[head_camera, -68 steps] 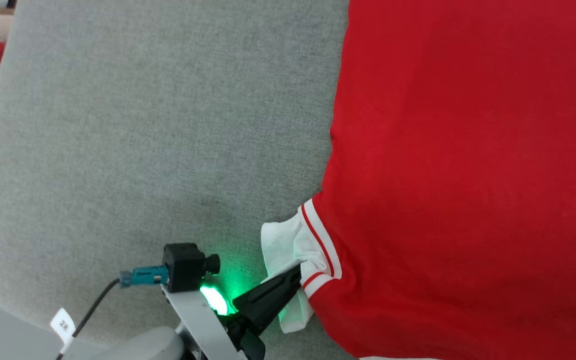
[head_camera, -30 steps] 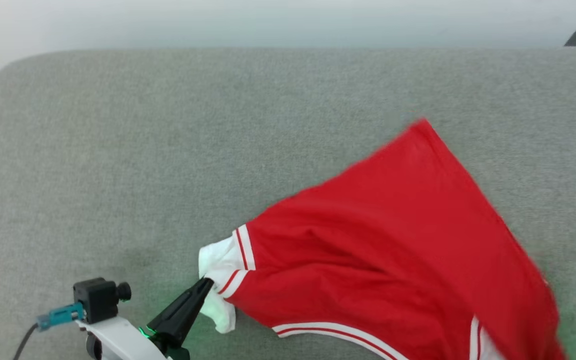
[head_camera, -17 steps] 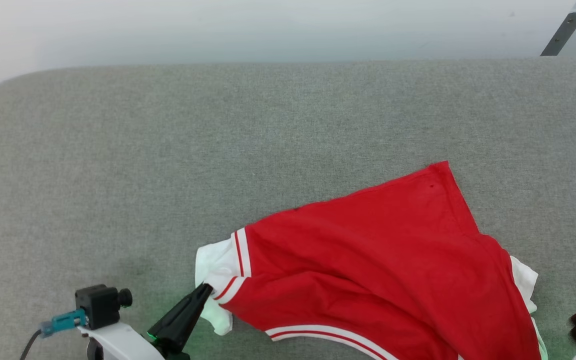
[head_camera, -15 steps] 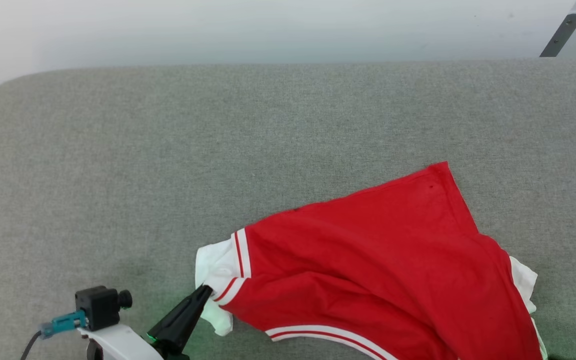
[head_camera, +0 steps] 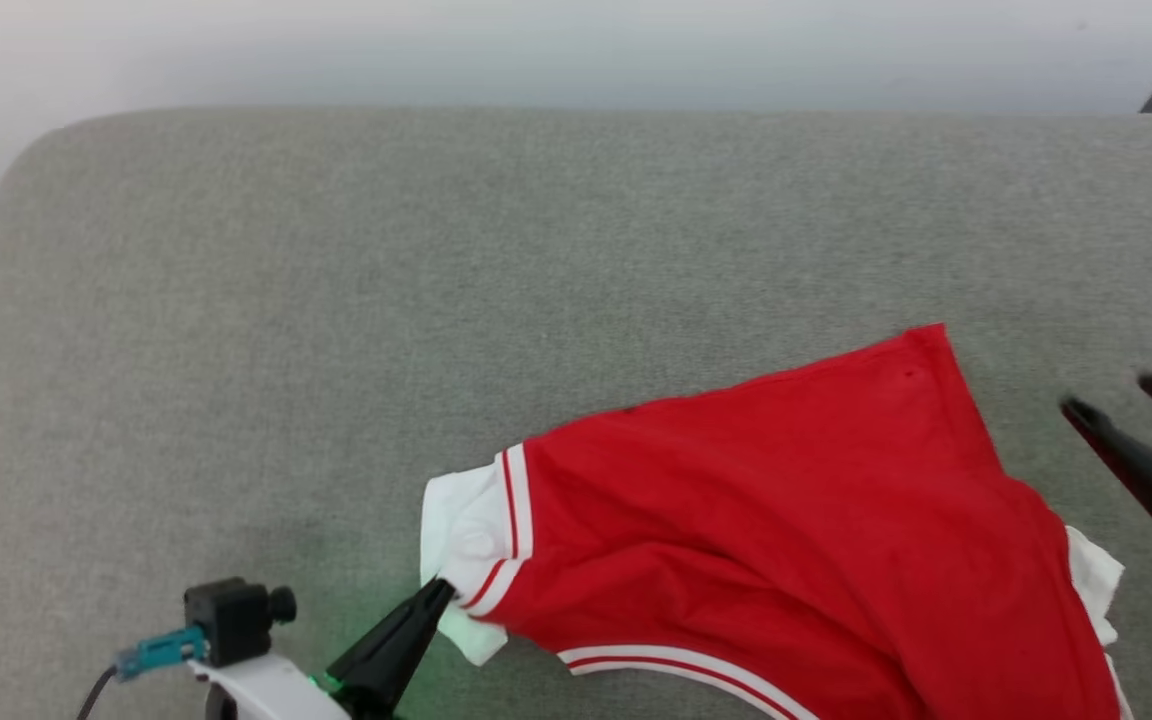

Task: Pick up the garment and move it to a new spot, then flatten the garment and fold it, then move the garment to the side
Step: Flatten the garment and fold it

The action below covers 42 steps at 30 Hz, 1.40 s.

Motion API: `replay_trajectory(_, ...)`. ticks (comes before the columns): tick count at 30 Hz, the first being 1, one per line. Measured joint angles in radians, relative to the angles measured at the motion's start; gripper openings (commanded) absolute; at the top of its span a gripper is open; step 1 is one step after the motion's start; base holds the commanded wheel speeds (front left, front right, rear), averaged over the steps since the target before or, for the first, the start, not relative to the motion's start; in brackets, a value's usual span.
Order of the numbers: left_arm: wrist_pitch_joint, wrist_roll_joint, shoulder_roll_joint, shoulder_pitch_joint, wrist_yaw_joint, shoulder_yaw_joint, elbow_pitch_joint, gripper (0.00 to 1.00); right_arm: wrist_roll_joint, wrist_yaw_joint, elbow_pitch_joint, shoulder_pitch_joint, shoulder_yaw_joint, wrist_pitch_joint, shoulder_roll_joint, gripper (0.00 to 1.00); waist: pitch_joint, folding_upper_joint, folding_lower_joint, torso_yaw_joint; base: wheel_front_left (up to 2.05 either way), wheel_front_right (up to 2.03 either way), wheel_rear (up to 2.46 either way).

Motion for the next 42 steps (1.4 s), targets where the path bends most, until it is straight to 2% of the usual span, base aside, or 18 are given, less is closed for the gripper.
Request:
replay_trajectory(8, 0.017, 0.01, -0.031, -0.082, -0.004, -0.03, 0.011, 0.0, -0.061, 0.0, 0.325, -0.297, 0.227, -0.04, -0.015, 1.0, 0.056, 0.0, 0.0, 0.051, 0.0, 0.0, 0.0)
replay_trajectory(16, 0.007, 0.002, -0.063, -0.138, -0.004, -0.072, 0.025, 0.0, -0.032, 0.0, 0.503, -0.375, 0.417, -0.047, -0.078, 1.0, 0.109, 0.0, -0.0001, 0.109, 0.0, 0.0, 0.0)
replay_trajectory(17, 0.007, -0.005, -0.065, -0.141, -0.004, -0.074, 0.027, 0.0, -0.023, 0.0, 0.509, -0.385, 0.438, -0.051, -0.09, 0.65, 0.113, 0.0, 0.0, 0.114, 0.0, 0.0, 0.0)
replay_trajectory(18, 0.002, -0.012, -0.066, -0.144, -0.004, -0.074, 0.027, 0.0, -0.008, 0.0, 0.515, -0.397, 0.459, -0.058, -0.102, 0.38, 0.116, 0.0, 0.0, 0.117, 0.0, 0.0, 0.0)
replay_trajectory(19, 0.0, -0.018, -0.066, -0.147, -0.004, -0.074, 0.028, 0.0, 0.006, 0.0, 0.523, -0.407, 0.474, -0.069, -0.107, 0.0, 0.119, 0.0, 0.0, 0.119, 0.0, 0.0, 0.0)
replay_trajectory(24, -0.002, -0.054, -0.05, -0.163, -0.004, -0.057, 0.031, 0.0, 0.05, 0.001, 0.572, -0.451, 0.514, -0.162, -0.088, 0.0, 0.115, 0.0, 0.0, 0.103, 0.0, 0.0, 0.0)
replay_trajectory(29, 0.017, -0.115, -0.024, -0.279, -0.005, -0.022, 0.066, 0.0, 0.109, 0.001, 0.704, -0.565, 0.396, -0.29, 0.01, 0.0, 0.104, 0.0, 0.0, 0.074, 0.0, 0.0, 0.0)
replay_trajectory(35, 0.109, -0.178, -0.032, -0.615, -0.005, 0.067, 0.202, 0.0, 0.04, 0.001, 0.862, -0.816, 0.281, -0.451, 0.087, 0.0, 0.105, 0.0, 0.0, 0.049, 0.0, 0.0, 0.0)
replay_trajectory(42, 0.168, -0.166, -0.077, -1.069, 0.004, 0.162, 0.512, 0.0, -0.105, 0.001, 1.071, -1.179, 0.151, -0.658, 0.163, 0.0, 0.139, 0.0, 0.0, 0.009, 0.0, 0.0, 0.0)
